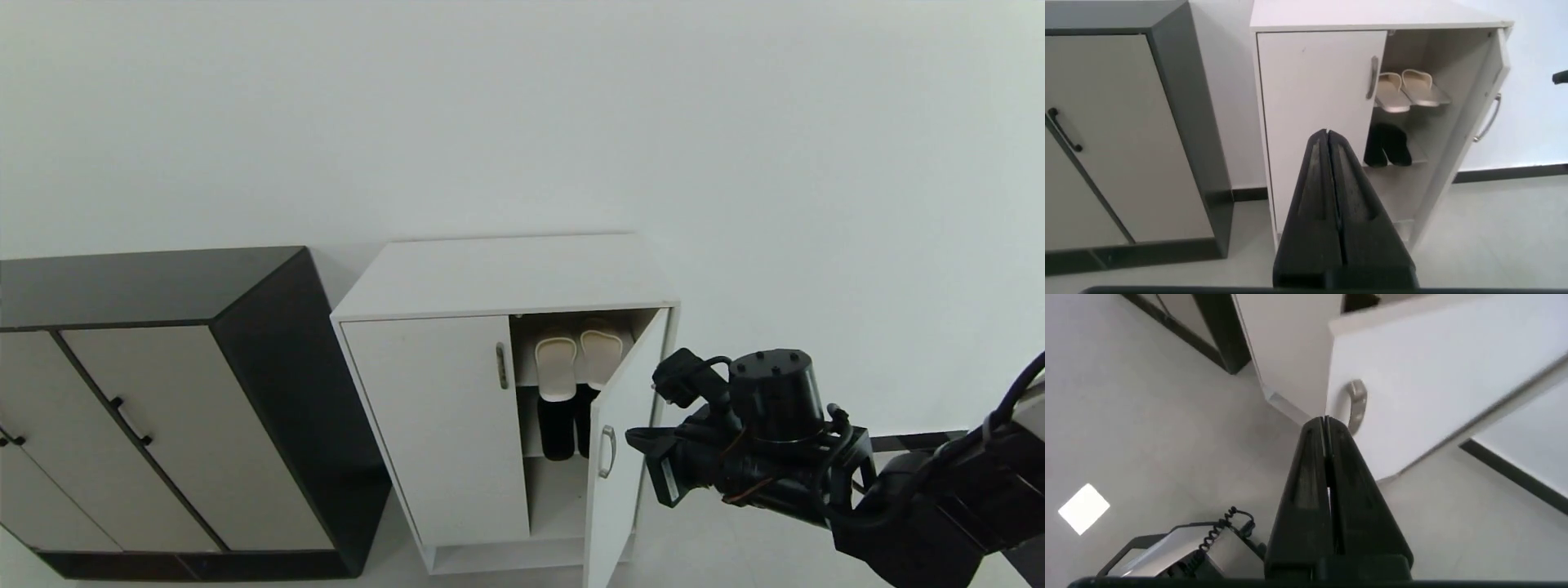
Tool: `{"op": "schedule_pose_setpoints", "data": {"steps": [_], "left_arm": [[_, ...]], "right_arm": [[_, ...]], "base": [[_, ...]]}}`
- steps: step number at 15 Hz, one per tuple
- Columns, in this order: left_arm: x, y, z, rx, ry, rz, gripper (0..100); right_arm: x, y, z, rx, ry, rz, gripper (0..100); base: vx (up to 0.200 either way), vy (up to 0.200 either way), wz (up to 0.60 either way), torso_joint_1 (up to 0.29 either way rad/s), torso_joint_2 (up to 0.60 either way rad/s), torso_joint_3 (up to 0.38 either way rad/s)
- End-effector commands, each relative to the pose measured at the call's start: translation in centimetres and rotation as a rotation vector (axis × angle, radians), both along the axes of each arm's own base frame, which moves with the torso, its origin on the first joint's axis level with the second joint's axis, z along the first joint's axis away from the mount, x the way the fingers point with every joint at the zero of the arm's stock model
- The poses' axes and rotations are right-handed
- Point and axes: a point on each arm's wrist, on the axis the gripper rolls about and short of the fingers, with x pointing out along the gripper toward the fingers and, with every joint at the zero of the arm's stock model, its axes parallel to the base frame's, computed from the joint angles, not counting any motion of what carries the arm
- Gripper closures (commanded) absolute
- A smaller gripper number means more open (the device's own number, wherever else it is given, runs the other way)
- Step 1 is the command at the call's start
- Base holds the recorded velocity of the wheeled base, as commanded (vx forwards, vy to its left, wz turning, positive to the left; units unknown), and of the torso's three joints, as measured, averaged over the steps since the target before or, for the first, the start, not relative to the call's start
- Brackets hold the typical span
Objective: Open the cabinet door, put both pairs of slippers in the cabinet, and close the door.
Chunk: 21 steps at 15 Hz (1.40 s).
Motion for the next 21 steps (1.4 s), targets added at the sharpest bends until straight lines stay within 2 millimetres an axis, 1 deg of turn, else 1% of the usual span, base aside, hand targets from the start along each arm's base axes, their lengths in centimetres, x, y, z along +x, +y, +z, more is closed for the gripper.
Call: {"op": "schedule_pose_setpoints", "data": {"steps": [1, 4, 7, 10, 14, 17, 18, 20, 21], "left_arm": [[0.0, 0.0, 0.0, -0.001, 0.0, 0.0, 100], [0.0, 0.0, 0.0, -0.001, 0.0, 0.0, 100], [0.0, 0.0, 0.0, -0.001, 0.0, 0.0, 100], [0.0, 0.0, 0.0, -0.001, 0.002, 0.0, 100], [0.0, 0.0, 0.0, -0.002, 0.0, 0.0, 100], [0.0, 0.0, 0.0, -0.002, 0.0, 0.0, 100], [0.0, 0.0, 0.0, -0.002, 0.0, 0.0, 100], [0.0, 0.0, 0.0, -0.002, 0.0, 0.0, 100], [0.0, 0.0, 0.0, -0.002, -0.001, 0.001, 100]], "right_arm": [[0.4, 0.0, -1.2, -0.022, 0.028, -0.007, 100], [0.3, -0.1, -1.3, -0.025, 0.032, -0.007, 100], [0.1, -0.1, -1.3, -0.019, 0.022, -0.004, 100], [0.4, 0.1, -1.2, -0.014, 0.017, -0.004, 100], [2.1, 1.4, -1.7, -0.004, 0.003, -0.011, 100], [3.9, 2.4, -2.3, 0.009, -0.004, -0.021, 100], [4.2, 2.4, -2.5, 0.009, -0.004, -0.025, 100], [5.7, 2.8, -3.0, 0.016, -0.012, -0.04, 100], [6.1, 2.9, -3.1, 0.019, -0.015, -0.043, 100]], "base": [[0.2, 0.0, 0.0, 0.012, 0.01, -0.002], [0.2, 0.0, 0.0, 0.014, 0.0, -0.001], [0.0, 0.0, 0.0, 0.0, 0.0, 0.0], [0.0, 0.0, 0.0, 0.0, 0.0, 0.0], [0.0, 0.0, 0.0, 0.0, 0.0, 0.0], [0.0, 0.0, 0.0, 0.0, 0.0, 0.0], [0.0, 0.0, 0.0, 0.0, 0.0, 0.0], [0.0, 0.0, 0.0, 0.0, 0.0, 0.0], [0.0, 0.0, 0.0, 0.0, 0.0, 0.0]]}}
